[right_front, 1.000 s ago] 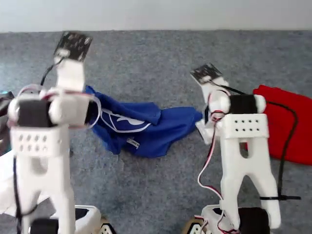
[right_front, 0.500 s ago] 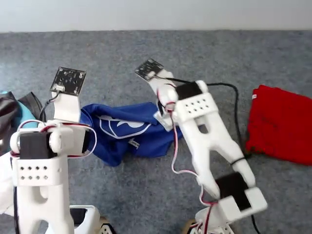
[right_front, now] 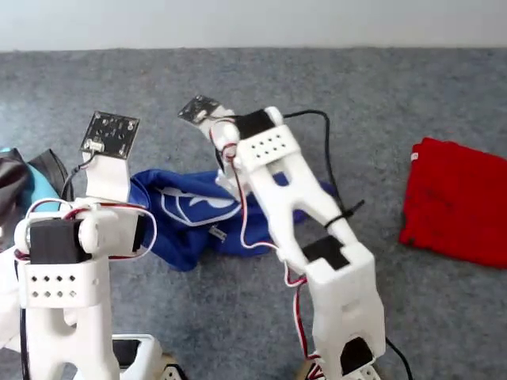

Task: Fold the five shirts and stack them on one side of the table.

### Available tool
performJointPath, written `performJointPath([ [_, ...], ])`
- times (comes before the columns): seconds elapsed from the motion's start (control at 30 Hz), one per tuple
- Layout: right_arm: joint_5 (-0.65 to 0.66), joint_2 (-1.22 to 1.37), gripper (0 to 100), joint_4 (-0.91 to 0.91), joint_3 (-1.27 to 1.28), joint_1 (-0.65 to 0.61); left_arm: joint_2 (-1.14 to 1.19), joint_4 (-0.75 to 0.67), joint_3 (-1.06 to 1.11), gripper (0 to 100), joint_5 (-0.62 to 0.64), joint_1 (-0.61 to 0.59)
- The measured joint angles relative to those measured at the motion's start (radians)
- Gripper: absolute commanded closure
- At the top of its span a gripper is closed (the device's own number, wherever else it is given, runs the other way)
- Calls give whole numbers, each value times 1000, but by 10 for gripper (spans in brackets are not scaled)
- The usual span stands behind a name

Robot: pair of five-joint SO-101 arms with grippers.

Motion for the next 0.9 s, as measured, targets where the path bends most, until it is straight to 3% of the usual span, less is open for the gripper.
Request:
performJointPath([
  [0.4,0,150,791,169,-264,-54,0,0,0,987,0,0],
  [0.9,0,195,791,181,-293,-89,0,0,0,987,0,0],
])
